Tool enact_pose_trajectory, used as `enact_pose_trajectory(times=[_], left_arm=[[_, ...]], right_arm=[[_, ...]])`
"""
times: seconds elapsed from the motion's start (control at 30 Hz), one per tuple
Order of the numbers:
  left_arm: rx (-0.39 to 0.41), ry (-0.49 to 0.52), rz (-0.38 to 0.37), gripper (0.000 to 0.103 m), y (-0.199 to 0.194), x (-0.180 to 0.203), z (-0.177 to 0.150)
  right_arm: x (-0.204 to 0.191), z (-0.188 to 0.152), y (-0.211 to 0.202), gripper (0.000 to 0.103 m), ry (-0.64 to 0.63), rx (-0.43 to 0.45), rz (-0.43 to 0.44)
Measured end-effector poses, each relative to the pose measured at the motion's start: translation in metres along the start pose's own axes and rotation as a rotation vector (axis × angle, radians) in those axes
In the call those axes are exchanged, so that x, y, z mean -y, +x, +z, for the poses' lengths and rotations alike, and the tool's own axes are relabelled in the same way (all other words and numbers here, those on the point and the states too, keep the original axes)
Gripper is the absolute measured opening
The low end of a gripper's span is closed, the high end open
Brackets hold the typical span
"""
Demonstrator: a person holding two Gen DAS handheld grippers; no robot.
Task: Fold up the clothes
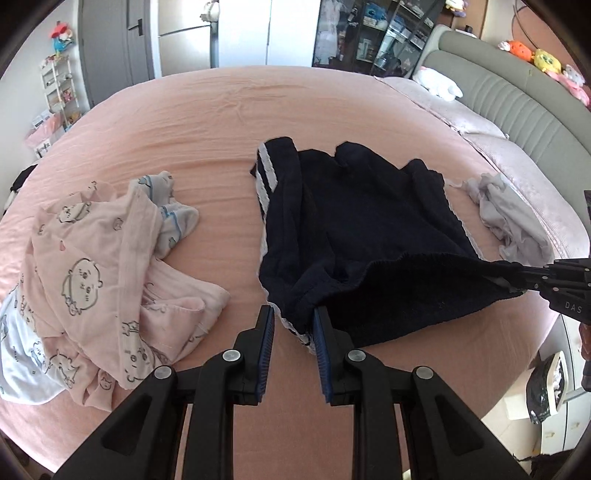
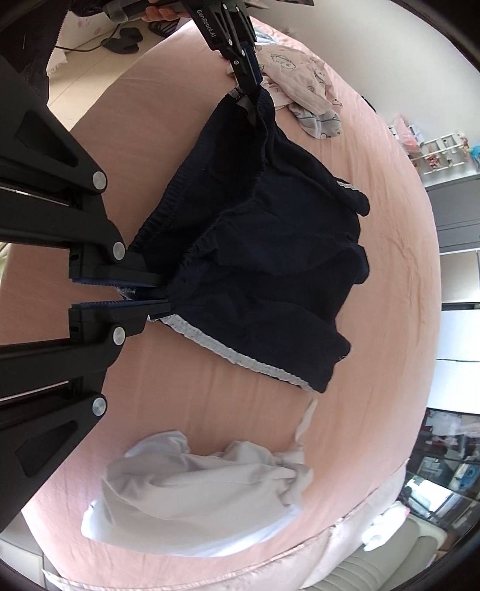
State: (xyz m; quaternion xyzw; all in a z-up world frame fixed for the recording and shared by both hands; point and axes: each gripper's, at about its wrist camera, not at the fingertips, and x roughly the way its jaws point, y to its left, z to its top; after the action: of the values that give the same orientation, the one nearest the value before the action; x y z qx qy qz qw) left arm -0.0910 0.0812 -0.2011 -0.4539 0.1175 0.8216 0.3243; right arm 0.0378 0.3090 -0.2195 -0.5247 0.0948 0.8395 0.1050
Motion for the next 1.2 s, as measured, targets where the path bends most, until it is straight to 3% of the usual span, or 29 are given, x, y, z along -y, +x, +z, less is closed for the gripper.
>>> enact_pose_trajectory(times=[0.13, 0.2, 0.33, 0.47, 0.97, 1.07, 1.1, 1.13, 1.2], left_arm=[[-0.004, 0.001, -0.026, 0.019, 0.006, 0.004, -0.005], [0.012, 0.018, -0.021, 0.019, 0.005, 0.009, -0.006], [0.010, 0.062, 0.015, 0.020, 0.012, 0.016, -0.005], [-0.018, 0.006, -0.011, 0.020, 0.019, 0.007, -0.009], [-0.021, -0.001, 0.021, 0.020, 0.045, 0.004, -0.007], [0.001, -0.040, 0.000, 0.020, 0.042, -0.003, -0.010], [0.002, -0.046, -0.004, 0.020, 0.041, -0.004, -0.013], [0.002, -0.047, -0.005, 0.020, 0.039, -0.005, -0.015], [0.003, -0.045, -0.005, 0.019, 0.036, -0.005, -0.021]], right_arm=[[0.007, -0.007, 0.001, 0.010, 0.047, 0.029, 0.051], [0.014, -0.011, 0.000, 0.021, 0.100, 0.054, 0.079], [0.009, -0.016, 0.004, 0.049, 0.076, 0.073, 0.030], [-0.001, -0.021, 0.010, 0.055, 0.024, 0.092, -0.024], [0.006, -0.012, 0.031, 0.053, 0.050, 0.098, -0.045], [0.008, -0.013, 0.035, 0.028, 0.066, 0.078, -0.033], [0.009, -0.014, 0.035, 0.015, 0.075, 0.079, -0.036], [0.010, -0.016, 0.036, 0.010, 0.079, 0.076, -0.036], [0.011, -0.020, 0.036, 0.009, 0.086, 0.072, -0.036]])
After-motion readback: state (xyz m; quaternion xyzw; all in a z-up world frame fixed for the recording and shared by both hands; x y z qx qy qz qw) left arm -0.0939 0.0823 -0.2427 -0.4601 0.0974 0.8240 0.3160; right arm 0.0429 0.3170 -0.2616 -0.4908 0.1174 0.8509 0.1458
